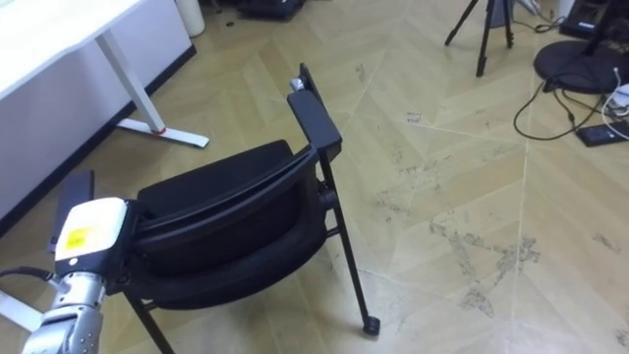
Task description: Push chair
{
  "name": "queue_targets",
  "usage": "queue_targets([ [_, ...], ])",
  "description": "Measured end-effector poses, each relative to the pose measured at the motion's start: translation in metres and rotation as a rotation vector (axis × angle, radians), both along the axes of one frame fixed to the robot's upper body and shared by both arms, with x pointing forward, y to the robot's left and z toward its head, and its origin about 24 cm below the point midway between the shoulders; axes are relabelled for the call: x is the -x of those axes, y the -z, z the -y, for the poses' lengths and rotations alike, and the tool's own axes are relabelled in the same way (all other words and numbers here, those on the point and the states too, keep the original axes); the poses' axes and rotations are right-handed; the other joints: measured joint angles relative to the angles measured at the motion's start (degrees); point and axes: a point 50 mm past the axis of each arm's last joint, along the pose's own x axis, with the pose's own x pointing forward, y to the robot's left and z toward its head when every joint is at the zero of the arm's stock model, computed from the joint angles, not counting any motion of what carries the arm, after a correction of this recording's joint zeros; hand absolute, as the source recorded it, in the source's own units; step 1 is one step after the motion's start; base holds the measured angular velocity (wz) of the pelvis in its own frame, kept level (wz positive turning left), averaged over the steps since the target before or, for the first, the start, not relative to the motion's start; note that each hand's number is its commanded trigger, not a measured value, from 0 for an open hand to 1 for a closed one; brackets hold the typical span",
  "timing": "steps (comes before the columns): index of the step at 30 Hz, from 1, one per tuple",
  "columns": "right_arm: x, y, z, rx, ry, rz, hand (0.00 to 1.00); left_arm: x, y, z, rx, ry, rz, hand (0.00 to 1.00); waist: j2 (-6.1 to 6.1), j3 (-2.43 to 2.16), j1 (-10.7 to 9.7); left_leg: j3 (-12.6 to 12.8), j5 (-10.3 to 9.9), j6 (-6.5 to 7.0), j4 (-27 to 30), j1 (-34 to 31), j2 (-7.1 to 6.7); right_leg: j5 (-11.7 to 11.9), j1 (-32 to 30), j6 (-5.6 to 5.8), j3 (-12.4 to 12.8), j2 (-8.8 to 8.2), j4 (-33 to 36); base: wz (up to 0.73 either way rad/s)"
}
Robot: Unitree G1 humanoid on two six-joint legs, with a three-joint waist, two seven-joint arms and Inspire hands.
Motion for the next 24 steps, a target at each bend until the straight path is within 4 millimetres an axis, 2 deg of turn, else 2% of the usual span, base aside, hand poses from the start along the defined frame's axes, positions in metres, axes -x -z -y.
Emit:
queue_targets([
  [18, 0.0, 0.0, 0.0, 0.007, -0.039, -0.015, 0.0, -0.001, -0.002, 0.001, 0.001, 0.005, 0.016, 1.0, 0.18, -0.06, -0.2, -0.5, 0.0, 0.01, 0.0, -0.5, -0.04, 0.0, 0.0, 0.02, -0.3, -0.08, -0.6, 0.01],
  [24, 0.011, 0.001, -0.001, 0.008, -0.028, -0.053, 0.0, -0.002, -0.004, 0.0, -0.004, 0.007, 0.037, 1.0, 0.16, -0.06, -0.4, -0.6, 0.0, 0.01, 0.0, -0.9, -0.11, 0.0, -0.6, 0.05, -0.2, -0.13, -0.7, 0.01],
])
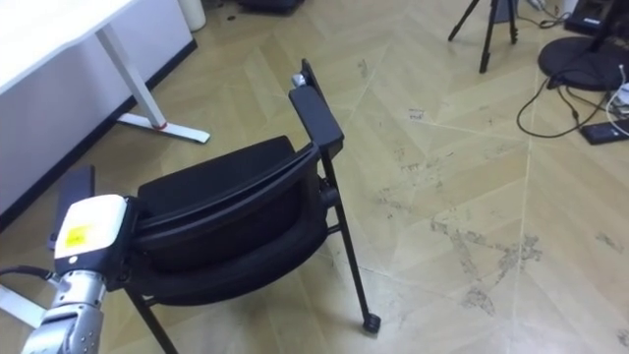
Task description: Push chair
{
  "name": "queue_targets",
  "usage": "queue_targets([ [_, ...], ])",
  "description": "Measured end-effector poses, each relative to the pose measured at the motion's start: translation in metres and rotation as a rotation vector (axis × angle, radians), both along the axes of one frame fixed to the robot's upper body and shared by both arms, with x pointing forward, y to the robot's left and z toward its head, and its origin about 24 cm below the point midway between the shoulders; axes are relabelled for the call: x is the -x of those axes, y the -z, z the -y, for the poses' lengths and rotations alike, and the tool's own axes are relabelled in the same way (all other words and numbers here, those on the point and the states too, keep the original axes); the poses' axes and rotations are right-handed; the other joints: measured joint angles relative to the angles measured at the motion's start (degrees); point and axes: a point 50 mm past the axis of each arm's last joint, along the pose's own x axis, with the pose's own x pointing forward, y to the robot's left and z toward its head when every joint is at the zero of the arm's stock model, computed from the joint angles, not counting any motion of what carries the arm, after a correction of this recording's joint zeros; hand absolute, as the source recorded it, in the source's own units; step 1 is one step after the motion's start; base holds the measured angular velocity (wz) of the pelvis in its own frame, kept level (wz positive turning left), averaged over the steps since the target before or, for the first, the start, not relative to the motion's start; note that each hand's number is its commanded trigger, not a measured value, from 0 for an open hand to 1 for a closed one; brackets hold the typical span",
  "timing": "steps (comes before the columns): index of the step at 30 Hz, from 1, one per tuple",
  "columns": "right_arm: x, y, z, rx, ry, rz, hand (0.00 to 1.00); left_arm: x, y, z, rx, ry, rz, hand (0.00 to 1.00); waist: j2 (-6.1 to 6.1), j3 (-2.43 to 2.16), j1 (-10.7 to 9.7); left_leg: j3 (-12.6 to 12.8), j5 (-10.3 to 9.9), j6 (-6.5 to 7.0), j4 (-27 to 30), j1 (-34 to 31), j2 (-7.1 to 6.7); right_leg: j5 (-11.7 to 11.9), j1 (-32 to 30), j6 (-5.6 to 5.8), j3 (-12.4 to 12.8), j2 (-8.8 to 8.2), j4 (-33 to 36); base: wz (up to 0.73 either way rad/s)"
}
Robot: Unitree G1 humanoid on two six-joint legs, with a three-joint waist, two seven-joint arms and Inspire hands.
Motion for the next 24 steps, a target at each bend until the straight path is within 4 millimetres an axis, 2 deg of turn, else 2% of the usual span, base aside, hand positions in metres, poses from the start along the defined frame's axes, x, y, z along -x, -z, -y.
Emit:
queue_targets([
  [7, 0.027, -0.005, 0.014, 0.092, 0.155, -0.08, 0.0, 0.001, -0.002, -0.006, -0.016, -0.016, 0.007, 1.0, -0.66, 0.01, -0.4, 1.4, 0.0, 0.04, 0.1, 0.4, -0.21, -0.2, -0.6, 0.28, 1.6, -0.03, 0.7, -0.1],
  [9, 0.033, -0.007, 0.019, 0.122, 0.254, -0.086, 0.0, 0.001, -0.001, -0.009, -0.022, -0.034, 0.016, 1.0, -0.89, 0.03, -1.3, 1.4, 0.0, 0.1, 0.1, 0.3, -0.23, -0.2, -0.7, 0.29, 1.6, -0.05, 0.8, -0.02],
  [10, 0.036, -0.009, 0.023, 0.141, 0.361, -0.074, 0.0, 0.002, -0.002, -0.013, -0.024, -0.044, 0.017, 1.0, -1.06, -0.04, -1.8, 1.6, -0.1, 0.11, 0.1, 0.3, -0.22, -0.3, -1.1, 0.27, 1.9, 0.0, 1.1, -0.16],
  [13, 0.024, -0.019, 0.044, 0.232, 0.538, -0.013, 0.0, 0.005, -0.002, -0.026, -0.032, -0.086, 0.025, 1.0, -1.19, -0.01, -3.4, 2.4, -0.1, 0.23, 0.1, -0.9, -0.27, -0.5, -3.0, 0.34, 2.9, 0.11, 2.4, -0.19],
  [15, 0.013, -0.03, 0.062, 0.299, 0.66, 0.071, 0.0, 0.007, -0.003, -0.035, -0.036, -0.111, 0.046, 1.0, -1.38, -0.2, -3.7, 3.0, -0.2, 0.29, 0.3, -1.8, -0.36, -0.6, -4.5, 0.29, 3.6, 0.13, 3.8, -0.21],
  [17, -0.005, -0.054, 0.088, 0.432, 0.777, 0.195, 0.0, 0.007, -0.007, -0.042, -0.045, -0.122, 0.062, 1.0, -1.39, -0.25, -4.6, 3.3, -0.5, 0.41, 1.6, -2.9, -0.36, -0.6, -5.6, 0.24, 4.3, 0.14, 4.8, -0.13],
  [18, -0.009, -0.061, 0.094, 0.473, 0.791, 0.22, 0.0, 0.007, -0.008, -0.043, -0.049, -0.122, 0.068, 1.0, -1.51, -0.21, -4.7, 3.3, -0.6, 0.4, 1.9, -3.1, -0.33, -0.6, -5.8, 0.23, 4.4, 0.14, 5.0, 0.0],
  [19, -0.016, -0.074, 0.105, 0.541, 0.819, 0.27, 0.0, 0.006, -0.01, -0.045, -0.056, -0.12, 0.078, 1.0, -1.65, -0.41, -4.8, 3.4, -0.6, 0.4, 2.1, -3.5, -0.29, -0.6, -6.2, 0.22, 4.3, 0.15, 5.1, 0.0],
  [22, -0.04, -0.105, 0.124, 0.665, 0.845, 0.376, 0.0, 0.006, -0.013, -0.048, -0.068, -0.122, 0.102, 1.0, -2.39, -0.1, -5.3, 3.3, -0.7, 0.52, 2.8, -4.2, -0.29, -0.5, -6.5, 0.25, 4.3, 0.01, 5.2, 0.01],
  [24, -0.053, -0.121, 0.131, 0.739, 0.831, 0.412, 0.0, 0.006, -0.013, -0.048, -0.069, -0.118, 0.103, 1.0, -2.42, -0.13, -5.4, 3.2, -0.8, 0.58, 3.0, -4.4, -0.29, -0.5, -6.5, 0.34, 4.3, -0.02, 5.0, 0.02],
])
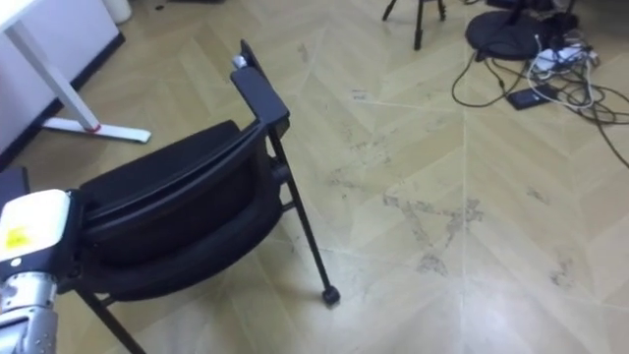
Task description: Push chair
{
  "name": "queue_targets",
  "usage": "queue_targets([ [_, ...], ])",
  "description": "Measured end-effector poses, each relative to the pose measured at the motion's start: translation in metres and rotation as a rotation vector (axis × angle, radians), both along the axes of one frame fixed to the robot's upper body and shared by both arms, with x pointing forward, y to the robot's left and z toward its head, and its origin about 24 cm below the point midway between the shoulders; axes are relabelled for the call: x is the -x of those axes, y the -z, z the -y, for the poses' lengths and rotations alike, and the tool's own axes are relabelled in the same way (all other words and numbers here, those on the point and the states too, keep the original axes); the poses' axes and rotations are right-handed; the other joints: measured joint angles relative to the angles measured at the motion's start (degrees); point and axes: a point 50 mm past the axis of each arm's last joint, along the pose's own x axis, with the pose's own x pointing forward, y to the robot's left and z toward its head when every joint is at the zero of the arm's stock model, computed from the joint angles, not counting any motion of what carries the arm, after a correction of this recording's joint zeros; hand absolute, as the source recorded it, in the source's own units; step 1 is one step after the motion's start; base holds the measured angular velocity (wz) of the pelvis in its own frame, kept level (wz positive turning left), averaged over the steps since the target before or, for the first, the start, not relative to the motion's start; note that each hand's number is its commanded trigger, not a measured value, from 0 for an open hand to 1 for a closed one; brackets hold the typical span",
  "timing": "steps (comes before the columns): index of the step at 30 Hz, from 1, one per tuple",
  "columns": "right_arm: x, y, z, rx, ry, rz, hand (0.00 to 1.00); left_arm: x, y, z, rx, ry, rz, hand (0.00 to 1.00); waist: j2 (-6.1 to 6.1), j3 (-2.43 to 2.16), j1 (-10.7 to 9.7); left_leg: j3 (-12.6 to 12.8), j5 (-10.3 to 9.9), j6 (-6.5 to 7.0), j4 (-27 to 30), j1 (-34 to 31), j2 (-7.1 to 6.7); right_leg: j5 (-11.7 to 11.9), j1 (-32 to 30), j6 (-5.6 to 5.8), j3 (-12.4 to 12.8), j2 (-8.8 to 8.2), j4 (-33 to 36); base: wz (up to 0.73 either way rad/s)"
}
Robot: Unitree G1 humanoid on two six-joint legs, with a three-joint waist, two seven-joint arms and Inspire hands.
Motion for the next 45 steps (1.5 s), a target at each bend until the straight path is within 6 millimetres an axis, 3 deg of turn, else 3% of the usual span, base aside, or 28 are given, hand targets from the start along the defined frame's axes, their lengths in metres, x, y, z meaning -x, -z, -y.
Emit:
queue_targets([
  [3, -0.022, -0.023, 0.001, 0.135, -0.043, -0.047, 0.0, -0.001, 0.0, 0.001, 0.002, 0.005, 0.002, 1.0, 0.33, -0.17, 0.2, 0.1, 0.0, 0.06, 0.1, -0.5, -0.03, 0.1, -0.6, 0.07, 0.1, -0.06, 0.0, -0.01],
  [7, -0.065, -0.062, -0.01, 0.342, -0.169, -0.024, 0.0, -0.002, -0.001, 0.001, 0.003, 0.005, 0.001, 1.0, 0.44, -0.08, 0.5, 0.4, 0.0, 0.07, 0.1, -0.4, -0.05, 0.3, -0.8, 0.05, 0.2, 0.0, 0.0, -0.05],
  [11, -0.1, -0.101, -0.036, 0.577, -0.323, 0.014, 0.0, -0.009, -0.002, 0.006, 0.007, 0.026, -0.003, 1.0, 0.52, -0.02, 2.3, 0.8, 0.0, 0.07, 0.1, -0.3, 0.03, 0.4, -0.8, 0.07, 0.4, 0.13, -0.2, -0.04],
  [14, -0.12, -0.113, -0.058, 0.698, -0.476, 0.0, 0.0, -0.016, -0.005, 0.012, 0.012, 0.055, -0.011, 1.0, 0.56, 0.04, 4.2, 0.8, 0.0, 0.07, 0.0, -0.2, 0.02, 0.5, -0.8, 0.06, 0.4, 0.14, -0.3, 0.0],
  [24, -0.167, -0.105, -0.136, 0.856, -0.994, -0.043, 0.0, -0.033, -0.015, 0.036, 0.01, 0.164, -0.013, 1.0, 0.21, 0.26, 9.6, 0.6, 0.0, 0.06, -0.5, 0.5, 0.12, 0.8, 0.5, 0.06, 0.2, 0.23, -1.3, 0.0],
  [29, -0.186, -0.106, -0.176, 0.975, -1.259, -0.053, 0.0, -0.043, -0.02, 0.048, -0.008, 0.234, -0.002, 1.0, 0.04, 0.62, 11.8, -0.6, 0.0, 0.06, -1.3, 0.9, 0.31, 1.3, 2.1, 0.02, -1.4, 0.29, -3.4, 0.12],
  [34, -0.193, -0.101, -0.198, 1.03, -1.491, -0.096, 0.0, -0.052, -0.028, 0.061, -0.023, 0.304, 0.021, 1.0, -0.84, 1.2, 14.6, -1.0, 0.0, 0.06, -1.3, 0.8, 0.28, 1.4, 2.3, 0.06, -1.6, 0.23, -3.9, 0.02],
  [40, -0.206, -0.105, -0.218, 1.147, -1.674, -0.166, 0.0, -0.061, -0.036, 0.067, -0.043, 0.347, 0.036, 1.0, -1.65, 1.53, 15.5, -3.5, 0.0, 0.06, -1.3, -0.1, 0.24, 1.4, 2.3, 0.06, -3.0, 0.1, -4.2, 0.11],
  [45, -0.209, -0.1, -0.234, 1.195, -1.804, -0.216, 0.0, -0.065, -0.04, 0.069, -0.061, 0.374, 0.037, 1.0, -2.97, 1.49, 16.4, -3.6, 0.0, 0.05, -1.3, 0.0, 0.2, 1.4, 2.5, 0.06, -3.1, 0.05, -4.2, 0.03],
])
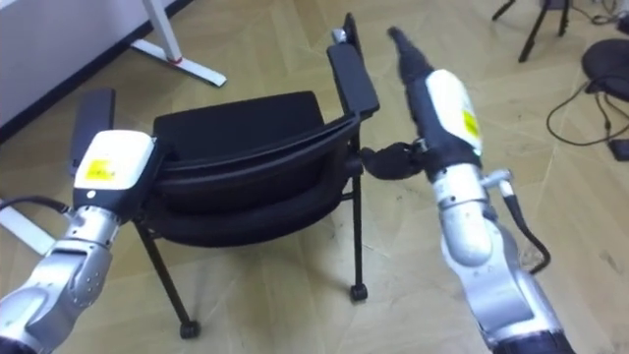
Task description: Push chair
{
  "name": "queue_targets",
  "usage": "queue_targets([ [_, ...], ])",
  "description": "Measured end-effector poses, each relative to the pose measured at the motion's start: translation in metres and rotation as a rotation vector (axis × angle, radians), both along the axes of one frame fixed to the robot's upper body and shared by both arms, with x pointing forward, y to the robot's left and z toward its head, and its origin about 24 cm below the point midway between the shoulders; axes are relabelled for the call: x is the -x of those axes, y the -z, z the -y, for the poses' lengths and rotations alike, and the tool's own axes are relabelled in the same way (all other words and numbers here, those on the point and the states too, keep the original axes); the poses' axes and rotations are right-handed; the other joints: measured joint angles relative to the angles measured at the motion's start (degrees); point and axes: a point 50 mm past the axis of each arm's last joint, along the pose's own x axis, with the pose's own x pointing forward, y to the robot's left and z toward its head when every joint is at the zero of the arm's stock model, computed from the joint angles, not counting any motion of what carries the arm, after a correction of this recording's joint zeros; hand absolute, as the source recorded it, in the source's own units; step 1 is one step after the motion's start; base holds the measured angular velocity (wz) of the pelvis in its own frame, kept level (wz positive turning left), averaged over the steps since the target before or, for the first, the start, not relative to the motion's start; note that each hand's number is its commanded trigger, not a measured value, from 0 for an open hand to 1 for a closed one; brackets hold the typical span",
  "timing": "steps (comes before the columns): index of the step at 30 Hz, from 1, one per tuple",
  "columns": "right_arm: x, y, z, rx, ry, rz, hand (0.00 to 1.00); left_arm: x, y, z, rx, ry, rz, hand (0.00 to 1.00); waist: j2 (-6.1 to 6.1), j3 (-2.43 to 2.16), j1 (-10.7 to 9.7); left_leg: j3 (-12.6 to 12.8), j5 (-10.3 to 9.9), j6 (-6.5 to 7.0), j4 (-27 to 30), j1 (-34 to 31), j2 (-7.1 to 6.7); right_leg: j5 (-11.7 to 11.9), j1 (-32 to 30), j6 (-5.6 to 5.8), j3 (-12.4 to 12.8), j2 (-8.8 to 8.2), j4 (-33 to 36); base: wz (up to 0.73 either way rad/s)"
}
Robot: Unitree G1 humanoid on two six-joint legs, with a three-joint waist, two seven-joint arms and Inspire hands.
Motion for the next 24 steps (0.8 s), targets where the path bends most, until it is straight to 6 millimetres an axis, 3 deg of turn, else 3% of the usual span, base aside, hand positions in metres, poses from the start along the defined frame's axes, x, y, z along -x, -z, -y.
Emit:
queue_targets([
  [8, -0.008, -0.006, -0.018, 0.12, -0.121, -0.013, 0.0, -0.005, -0.002, 0.004, -0.02, 0.029, -0.019, 1.0, -0.98, -0.19, 0.8, -0.6, 0.0, 0.0, 0.0, 0.4, -0.04, 0.0, 0.9, 0.0, -0.6, -0.09, -0.4, 0.03],
  [24, -0.009, -0.005, -0.021, 0.315, -0.206, -0.017, 0.0, -0.01, -0.003, 0.014, -0.03, 0.078, -0.033, 1.0, -1.46, -0.26, 1.6, -1.6, 0.0, 0.0, 0.0, 0.8, -0.06, 0.0, 2.2, 0.01, -2.6, -0.37, -1.0, 0.05],
])
